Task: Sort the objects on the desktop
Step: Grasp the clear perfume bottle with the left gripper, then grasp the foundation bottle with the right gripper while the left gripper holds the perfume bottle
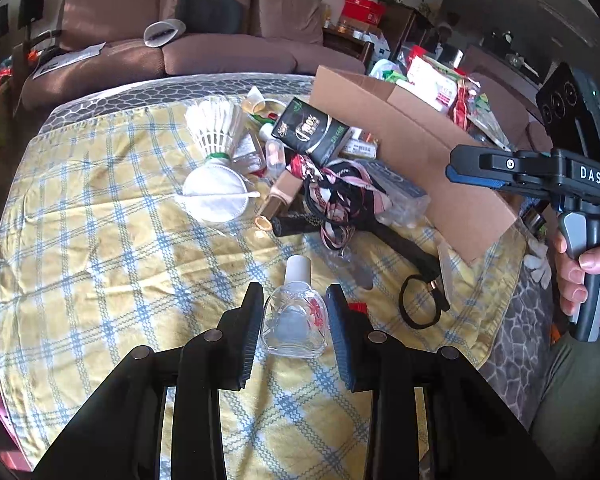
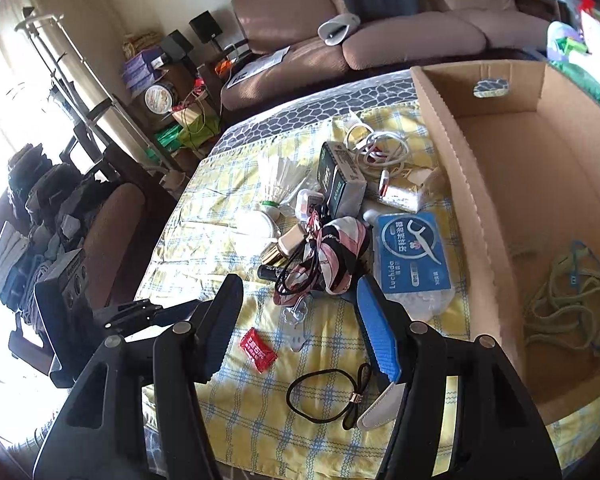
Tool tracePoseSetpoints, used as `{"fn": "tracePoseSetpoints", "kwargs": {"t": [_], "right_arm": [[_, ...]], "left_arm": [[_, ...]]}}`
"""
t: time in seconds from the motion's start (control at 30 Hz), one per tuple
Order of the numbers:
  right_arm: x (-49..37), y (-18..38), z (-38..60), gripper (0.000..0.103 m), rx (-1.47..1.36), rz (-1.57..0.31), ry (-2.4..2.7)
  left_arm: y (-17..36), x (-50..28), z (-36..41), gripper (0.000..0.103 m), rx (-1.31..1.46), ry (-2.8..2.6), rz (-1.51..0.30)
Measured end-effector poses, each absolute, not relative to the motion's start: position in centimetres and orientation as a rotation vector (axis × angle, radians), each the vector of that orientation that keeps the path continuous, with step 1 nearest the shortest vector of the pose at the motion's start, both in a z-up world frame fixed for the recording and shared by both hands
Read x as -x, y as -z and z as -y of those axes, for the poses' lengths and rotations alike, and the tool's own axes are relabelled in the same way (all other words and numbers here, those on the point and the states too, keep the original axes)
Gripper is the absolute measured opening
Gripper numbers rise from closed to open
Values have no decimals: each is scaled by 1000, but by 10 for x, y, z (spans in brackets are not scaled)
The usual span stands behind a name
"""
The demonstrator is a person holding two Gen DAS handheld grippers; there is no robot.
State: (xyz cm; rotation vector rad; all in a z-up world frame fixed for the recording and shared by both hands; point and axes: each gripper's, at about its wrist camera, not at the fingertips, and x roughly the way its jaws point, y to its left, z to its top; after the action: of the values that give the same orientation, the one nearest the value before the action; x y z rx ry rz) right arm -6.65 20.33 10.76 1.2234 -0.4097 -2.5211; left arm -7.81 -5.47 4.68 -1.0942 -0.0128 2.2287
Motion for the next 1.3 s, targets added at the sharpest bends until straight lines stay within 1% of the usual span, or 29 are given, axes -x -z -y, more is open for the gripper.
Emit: {"fn": "tracePoseSetpoints", "kwargs": {"t": [0.1,0.2,0.4,0.63,0.73,0.83,0.93,0.97,1.03,1.07,1.17,1.3], "right_arm": [[79,-117,-197,57,-1225,314,2525],[102,-117,-174,58,-1288,172,2462],[153,-85,-112,58,-1418,-153,2373],[176,-40,-76,59,-1499,-462,2270],[179,-31,-71,62,-1509,-500,2189],[184,-29,-63,67,-1532,-590,2148],[188,-26,-57,69,-1572,-616,2099],[187,-25,-55,69,-1579,-627,2091],[184,-26,-55,56,-1575,-641,2092],[182,-27,-55,56,-1570,-615,2085],[174,-33,-58,56,-1521,-614,2139],[163,-62,-71,56,-1442,-424,2207]], "left_arm": [[-56,83,71,33,1071,-2259,91],[-56,89,84,33,1070,-2272,170],[-51,92,88,33,1086,-2276,191],[-53,100,108,33,1082,-2282,273],[-56,103,113,33,1076,-2280,304],[-57,106,114,33,1071,-2276,325],[-58,106,111,33,1071,-2272,317],[-57,106,110,33,1073,-2273,310],[-56,106,109,31,1075,-2271,308],[-56,106,109,30,1075,-2271,311],[-57,106,110,30,1066,-2274,314],[-58,106,111,30,1062,-2275,315]]}}
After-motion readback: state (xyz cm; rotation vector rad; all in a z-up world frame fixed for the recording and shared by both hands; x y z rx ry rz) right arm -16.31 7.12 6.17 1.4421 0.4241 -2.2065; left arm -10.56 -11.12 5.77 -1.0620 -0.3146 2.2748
